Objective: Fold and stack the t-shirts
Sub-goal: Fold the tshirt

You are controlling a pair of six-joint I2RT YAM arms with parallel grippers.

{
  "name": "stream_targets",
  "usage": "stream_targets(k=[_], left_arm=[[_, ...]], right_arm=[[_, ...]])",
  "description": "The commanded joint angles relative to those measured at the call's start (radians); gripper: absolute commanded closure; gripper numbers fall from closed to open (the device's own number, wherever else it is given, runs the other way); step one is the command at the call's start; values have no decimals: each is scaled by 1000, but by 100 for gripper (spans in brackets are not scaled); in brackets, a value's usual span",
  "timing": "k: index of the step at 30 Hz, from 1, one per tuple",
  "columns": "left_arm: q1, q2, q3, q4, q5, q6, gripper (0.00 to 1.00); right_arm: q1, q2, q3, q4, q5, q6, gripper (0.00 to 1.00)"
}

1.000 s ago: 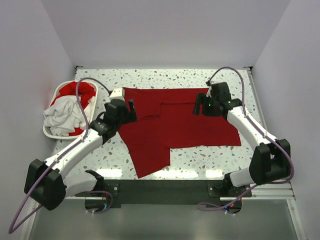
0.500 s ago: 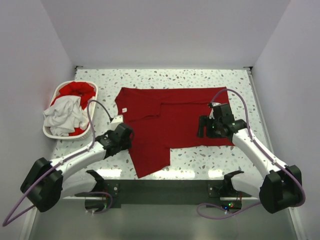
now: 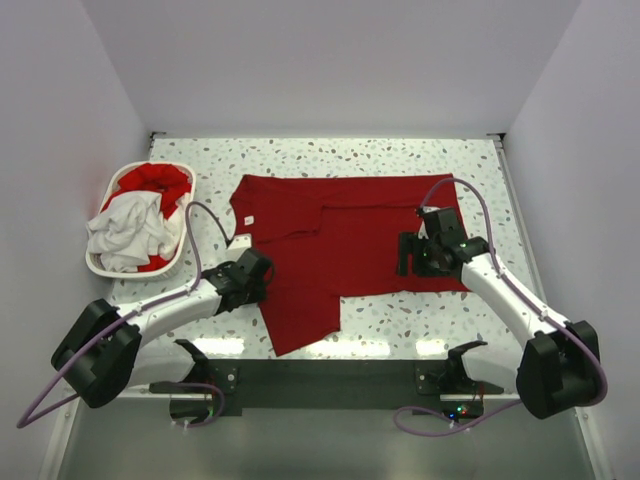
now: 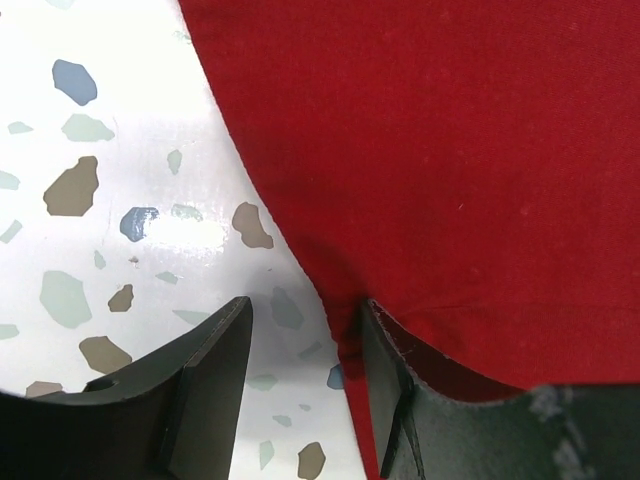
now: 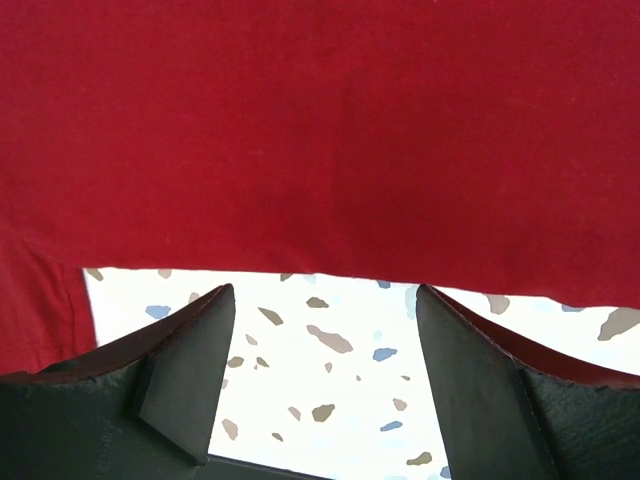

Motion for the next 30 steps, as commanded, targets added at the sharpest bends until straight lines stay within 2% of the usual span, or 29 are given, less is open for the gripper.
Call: stream_targets(k=[1, 3, 7, 11, 13, 18, 23, 25, 26, 30], left_arm=[[-10, -16, 1, 39, -1, -37, 47], [-11, -17, -2, 50, 7, -37, 48], [-10, 1, -18, 64, 24, -46, 64], [-11, 4, -29, 59, 16, -57, 92], [-10, -2, -26, 49, 7, -54, 100], [-10, -14, -20, 36, -10, -33, 100], [-11, -45, -35, 40, -28, -19, 100], [-11, -53, -37, 29, -40, -20, 100], [-10, -56, -40, 33, -40, -20, 100], [-11, -68, -54, 47, -45, -23, 100]], right_arm=[[2, 11, 27, -1, 50, -7, 23], [0, 22, 33, -10, 70, -3, 24], [0, 33, 52, -44, 108, 9, 24], [-6, 50, 66, -85, 166, 32, 24], [-13, 65, 70, -105, 170, 39, 24], [-85, 100, 58, -137, 160, 75, 25], [-277, 117, 29, -134, 122, 80, 25], [-303, 119, 18, -125, 128, 89, 26], [-369, 120, 12, -119, 134, 103, 27], [-467, 116, -25, -90, 153, 132, 32]])
